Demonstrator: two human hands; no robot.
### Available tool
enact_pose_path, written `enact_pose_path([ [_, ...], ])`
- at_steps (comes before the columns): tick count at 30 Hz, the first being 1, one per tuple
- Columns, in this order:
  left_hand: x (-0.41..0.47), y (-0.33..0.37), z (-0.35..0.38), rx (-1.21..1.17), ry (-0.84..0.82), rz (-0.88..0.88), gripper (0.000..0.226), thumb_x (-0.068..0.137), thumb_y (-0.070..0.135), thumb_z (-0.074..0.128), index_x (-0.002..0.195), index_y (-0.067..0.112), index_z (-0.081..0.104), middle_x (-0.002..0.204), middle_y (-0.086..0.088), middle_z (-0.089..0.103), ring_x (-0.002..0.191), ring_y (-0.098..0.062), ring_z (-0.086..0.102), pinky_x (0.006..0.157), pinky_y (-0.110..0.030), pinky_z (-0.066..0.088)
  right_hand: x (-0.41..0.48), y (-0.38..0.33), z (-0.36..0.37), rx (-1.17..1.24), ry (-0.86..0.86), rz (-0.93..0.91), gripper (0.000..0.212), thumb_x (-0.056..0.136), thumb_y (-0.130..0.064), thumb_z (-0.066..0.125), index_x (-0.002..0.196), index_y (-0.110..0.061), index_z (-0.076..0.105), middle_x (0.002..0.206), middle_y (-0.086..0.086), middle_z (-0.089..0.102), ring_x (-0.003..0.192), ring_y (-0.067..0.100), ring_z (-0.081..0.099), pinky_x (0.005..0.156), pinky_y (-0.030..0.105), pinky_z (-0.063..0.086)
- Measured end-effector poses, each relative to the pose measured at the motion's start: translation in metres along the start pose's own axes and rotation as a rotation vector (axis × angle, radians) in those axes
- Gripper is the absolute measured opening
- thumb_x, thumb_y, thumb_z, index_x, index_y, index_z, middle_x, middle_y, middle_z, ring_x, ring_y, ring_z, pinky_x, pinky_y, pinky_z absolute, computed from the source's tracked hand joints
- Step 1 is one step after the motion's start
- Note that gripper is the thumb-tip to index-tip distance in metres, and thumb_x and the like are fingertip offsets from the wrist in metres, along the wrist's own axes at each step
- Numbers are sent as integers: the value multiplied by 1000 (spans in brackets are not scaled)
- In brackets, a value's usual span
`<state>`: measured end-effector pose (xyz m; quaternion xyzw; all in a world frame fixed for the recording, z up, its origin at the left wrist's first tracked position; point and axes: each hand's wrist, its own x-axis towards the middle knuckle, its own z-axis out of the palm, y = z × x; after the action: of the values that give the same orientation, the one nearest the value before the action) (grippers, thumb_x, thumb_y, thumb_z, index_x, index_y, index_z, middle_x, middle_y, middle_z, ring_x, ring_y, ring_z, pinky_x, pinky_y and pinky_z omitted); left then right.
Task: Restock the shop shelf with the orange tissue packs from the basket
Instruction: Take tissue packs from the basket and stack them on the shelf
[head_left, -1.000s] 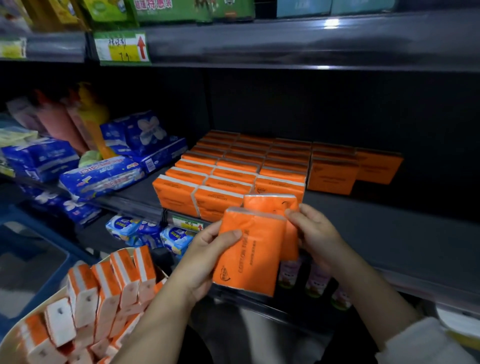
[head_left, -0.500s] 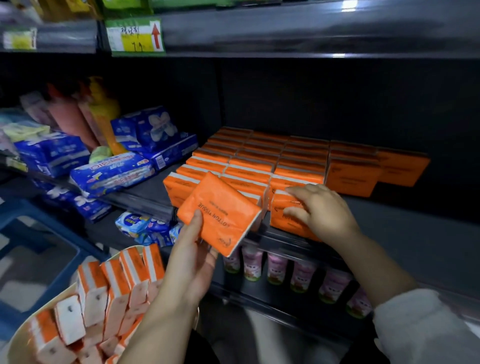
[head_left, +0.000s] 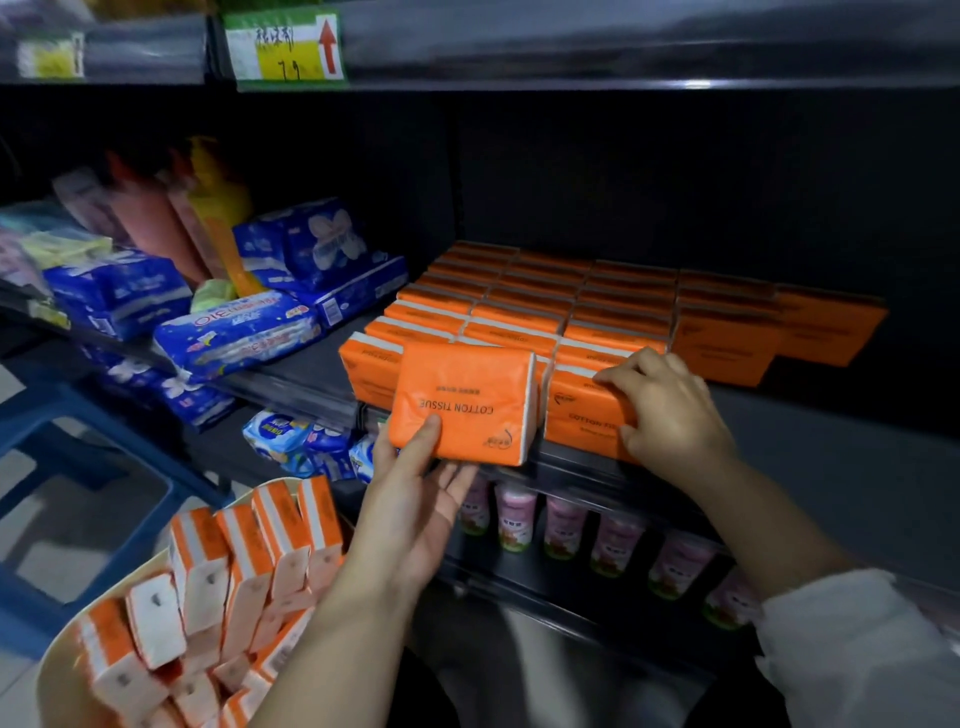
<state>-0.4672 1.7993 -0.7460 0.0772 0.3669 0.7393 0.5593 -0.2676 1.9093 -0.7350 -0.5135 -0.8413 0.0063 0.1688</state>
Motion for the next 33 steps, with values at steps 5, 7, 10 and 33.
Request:
enact_pose_path([
  [5,-7,-2,0,104,-42,21,49,85,14,60,131,23,48,113,-7,70,99,-21,68,83,-36,57,0,0,10,-1,66,7,60,76,2,62,129,-22,54,116,0,50,112,22,41,92,34,31],
  [7,-9,-3,1,185,-63,59,53,82,13,62,131,26,47,113,-3,69,100,-19,68,87,-36,55,0,1,11,19,69,6,59,76,2,63,129,-21,54,116,0,50,112,23,41,93,35,30],
  [10,-10,-7,2,346,-73,150,51,84,8,63,127,27,45,102,2,73,89,-11,69,78,-34,53,0,1,8,56,38,22,56,77,-7,67,129,-23,54,118,-1,49,116,21,39,99,35,27],
  [33,-2,-25,2,1389,-90,862,42,89,37,59,123,13,59,121,6,53,119,-15,45,99,-15,25,-65,14,-28,688,58,280,36,66,-11,82,87,-22,56,88,5,62,82,21,60,76,34,49],
])
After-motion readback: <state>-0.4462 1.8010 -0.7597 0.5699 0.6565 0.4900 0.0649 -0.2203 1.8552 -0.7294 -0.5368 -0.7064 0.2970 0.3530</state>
